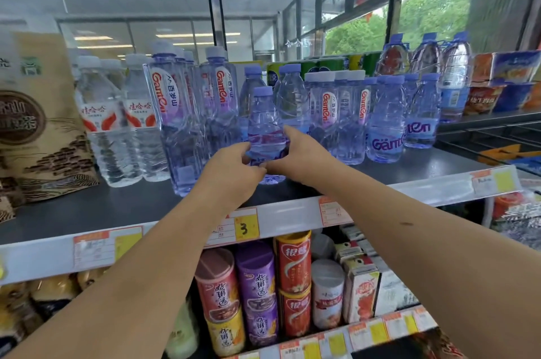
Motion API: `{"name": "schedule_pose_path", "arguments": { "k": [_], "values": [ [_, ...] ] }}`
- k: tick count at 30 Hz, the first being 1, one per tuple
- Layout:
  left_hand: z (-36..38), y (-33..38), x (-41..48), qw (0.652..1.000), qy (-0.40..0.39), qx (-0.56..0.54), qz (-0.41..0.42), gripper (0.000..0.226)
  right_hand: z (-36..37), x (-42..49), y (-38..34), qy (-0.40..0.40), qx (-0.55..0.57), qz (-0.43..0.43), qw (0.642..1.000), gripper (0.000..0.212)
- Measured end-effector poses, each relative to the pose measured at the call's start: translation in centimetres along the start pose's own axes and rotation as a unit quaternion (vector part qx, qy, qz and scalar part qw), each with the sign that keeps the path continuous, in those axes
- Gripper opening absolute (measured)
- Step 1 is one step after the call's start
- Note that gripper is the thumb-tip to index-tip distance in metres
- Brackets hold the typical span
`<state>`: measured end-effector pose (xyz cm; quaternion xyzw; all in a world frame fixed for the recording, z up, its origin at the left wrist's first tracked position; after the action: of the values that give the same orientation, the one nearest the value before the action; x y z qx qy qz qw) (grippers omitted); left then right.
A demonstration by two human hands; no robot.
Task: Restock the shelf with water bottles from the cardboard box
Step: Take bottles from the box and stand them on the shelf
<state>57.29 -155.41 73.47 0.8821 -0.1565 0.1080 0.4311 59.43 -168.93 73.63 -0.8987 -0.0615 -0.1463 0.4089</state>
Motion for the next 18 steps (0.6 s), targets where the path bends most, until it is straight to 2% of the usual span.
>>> {"name": "schedule_pose_path", "arguments": {
  "k": [2,5,7,10,13,18],
  "values": [
    [-0.5,0.4,-1.0,1.000,0.018,-0.004,0.000,0.054,-0.7,-1.3,-0.5,-0.001,-0.015,-0.002,1.000,0.078],
    [-1.6,0.9,-3.7,0.995,0.069,-0.076,0.006,0.049,-2.1,-4.6,-1.1,0.030,-0.004,-0.018,0.999,0.086],
    [-1.4,0.8,-6.3,0.988,0.077,-0.135,-0.004,0.036,-2.5,-7.8,-1.5,0.067,0.027,-0.063,0.995,0.073],
    [1.5,-0.7,-10.1,0.987,0.023,-0.152,-0.041,0.026,-1.5,-13.1,-0.5,0.094,0.079,-0.101,0.987,0.052],
    [5.0,-3.7,-13.6,0.987,-0.013,-0.143,-0.077,0.025,1.8,-17.3,2.7,0.060,0.109,-0.068,0.990,0.041],
    [11.5,-11.4,-19.7,0.976,-0.060,-0.136,-0.156,0.024,8.1,-24.3,10.7,0.020,0.107,0.031,0.994,0.038]
  ]
}}
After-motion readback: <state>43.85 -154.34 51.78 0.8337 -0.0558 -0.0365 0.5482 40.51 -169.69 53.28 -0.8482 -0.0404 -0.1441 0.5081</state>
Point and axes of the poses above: each hand's wrist, its own x-axis towards the middle knuckle, its own z-axis out of the palm, y = z × x, the point moved 9 cm from there along x, towards the middle knuckle, and after that the axes turned 1 degree about z, right-handed, at the moved point
